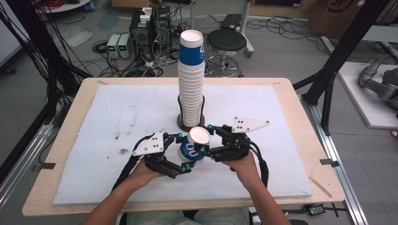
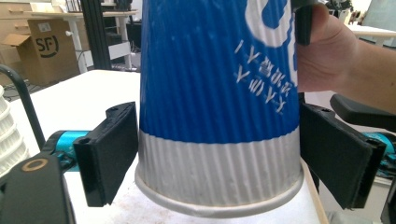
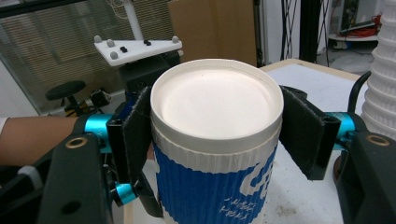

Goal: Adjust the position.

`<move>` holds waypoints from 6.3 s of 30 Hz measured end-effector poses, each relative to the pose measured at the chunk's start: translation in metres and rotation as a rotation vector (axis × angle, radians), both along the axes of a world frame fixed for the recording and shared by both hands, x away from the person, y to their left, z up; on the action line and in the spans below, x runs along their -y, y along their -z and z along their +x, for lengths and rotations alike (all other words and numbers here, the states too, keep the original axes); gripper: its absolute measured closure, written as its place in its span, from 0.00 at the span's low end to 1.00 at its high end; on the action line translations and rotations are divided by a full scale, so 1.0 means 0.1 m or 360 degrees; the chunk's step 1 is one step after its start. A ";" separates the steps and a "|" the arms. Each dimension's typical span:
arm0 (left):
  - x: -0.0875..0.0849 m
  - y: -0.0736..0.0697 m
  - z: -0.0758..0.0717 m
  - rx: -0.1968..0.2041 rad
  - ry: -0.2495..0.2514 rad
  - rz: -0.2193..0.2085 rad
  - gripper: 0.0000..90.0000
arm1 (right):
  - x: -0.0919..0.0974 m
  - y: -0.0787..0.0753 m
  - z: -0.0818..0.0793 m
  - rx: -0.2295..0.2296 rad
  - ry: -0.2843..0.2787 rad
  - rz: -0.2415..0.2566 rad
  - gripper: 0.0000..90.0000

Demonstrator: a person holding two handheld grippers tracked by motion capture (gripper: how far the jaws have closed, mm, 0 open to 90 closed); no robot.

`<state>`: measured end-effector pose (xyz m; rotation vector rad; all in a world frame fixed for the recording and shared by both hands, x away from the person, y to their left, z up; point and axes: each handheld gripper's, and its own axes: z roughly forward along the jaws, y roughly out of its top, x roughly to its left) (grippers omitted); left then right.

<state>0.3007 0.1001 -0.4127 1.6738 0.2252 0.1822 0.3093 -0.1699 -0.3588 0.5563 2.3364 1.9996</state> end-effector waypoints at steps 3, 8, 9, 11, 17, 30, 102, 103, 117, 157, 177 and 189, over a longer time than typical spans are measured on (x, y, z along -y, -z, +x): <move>-0.01 0.00 0.00 0.0011 -0.0001 0.0012 0.21 | 0.00 0.01 0.00 0.0002 -0.0002 -0.0001 0.35; -0.03 -0.02 0.00 0.0058 -0.0006 0.0059 0.26 | 0.01 0.02 0.00 0.0019 -0.0006 -0.0018 0.35; -0.03 -0.02 -0.01 0.0061 -0.0008 0.0063 0.27 | 0.01 0.02 0.00 0.0023 -0.0011 -0.0021 0.35; -0.03 -0.02 0.00 0.0057 -0.0005 0.0072 0.27 | 0.00 0.02 0.00 0.0022 -0.0007 -0.0027 0.35; -0.04 -0.02 -0.01 0.0026 0.0012 0.0075 0.29 | 0.00 0.02 0.00 -0.0025 -0.0032 -0.0010 0.25; -0.18 -0.23 0.09 -0.0069 0.0058 0.0231 0.30 | 0.13 -0.16 -0.05 0.0114 -0.0012 -0.0220 0.22; -0.30 -0.20 0.12 -0.0169 0.0108 0.0210 0.20 | 0.24 -0.17 0.15 0.0116 -0.0313 -0.0624 0.35; -0.30 -0.20 0.12 -0.0169 0.0108 0.0210 0.20 | 0.26 -0.15 0.14 0.0122 -0.0302 -0.0605 0.35; -0.34 -0.08 0.07 -0.0181 0.0071 0.0028 0.19 | 0.35 0.09 0.11 0.0105 -0.0255 -0.0361 0.35; -0.15 -0.08 0.03 -0.0159 0.0250 -0.0099 0.22 | 0.24 0.25 0.11 0.0056 -0.0440 -0.0134 0.35; -0.16 -0.28 0.09 -0.0130 0.0198 0.0189 0.33 | 0.29 0.18 0.08 0.0006 -0.0290 -0.0223 0.21; -0.06 -0.60 0.16 -0.0077 0.0187 0.0549 0.33 | 0.12 -0.07 -0.03 0.0269 -0.0228 -0.0644 0.21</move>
